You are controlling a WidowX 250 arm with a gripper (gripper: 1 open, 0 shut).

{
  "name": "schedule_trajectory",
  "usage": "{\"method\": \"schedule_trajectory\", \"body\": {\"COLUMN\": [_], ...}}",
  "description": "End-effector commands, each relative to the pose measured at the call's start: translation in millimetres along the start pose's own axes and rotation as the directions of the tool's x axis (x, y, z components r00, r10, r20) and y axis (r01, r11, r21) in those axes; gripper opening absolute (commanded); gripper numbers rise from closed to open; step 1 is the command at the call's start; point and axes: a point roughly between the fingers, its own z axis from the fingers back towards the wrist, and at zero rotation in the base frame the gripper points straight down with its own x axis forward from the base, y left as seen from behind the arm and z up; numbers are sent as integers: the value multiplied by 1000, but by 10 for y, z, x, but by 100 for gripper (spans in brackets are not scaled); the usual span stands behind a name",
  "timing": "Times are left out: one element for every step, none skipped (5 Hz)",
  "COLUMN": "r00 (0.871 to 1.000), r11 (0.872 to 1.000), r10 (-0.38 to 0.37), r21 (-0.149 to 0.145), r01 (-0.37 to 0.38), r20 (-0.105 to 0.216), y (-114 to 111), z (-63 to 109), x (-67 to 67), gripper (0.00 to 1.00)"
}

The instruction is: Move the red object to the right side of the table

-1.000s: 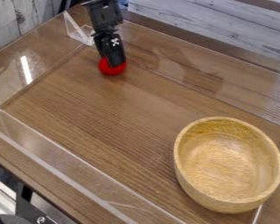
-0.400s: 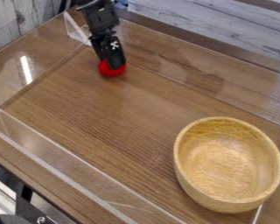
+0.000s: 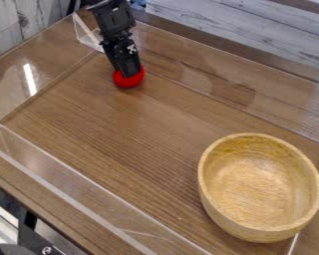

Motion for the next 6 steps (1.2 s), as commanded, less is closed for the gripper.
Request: {"method": "schedule_trajectory", "body": {"r00": [999, 998, 999, 999, 998, 995], "r11": [999, 998, 999, 1000, 999, 995], "r10": [-42, -55, -36, -12, -54, -102], "r21": [18, -5, -13, -19, 0, 22], "r01": [41, 55, 36, 13, 54, 101], "r20": [21, 14, 24, 36, 27, 18], "y": [-57, -82, -199, -301, -374, -470], "z": [156, 135, 73, 16, 150, 285], "x": [118, 151, 212, 269, 318, 388], "gripper": [100, 100, 0, 0, 0, 0]}}
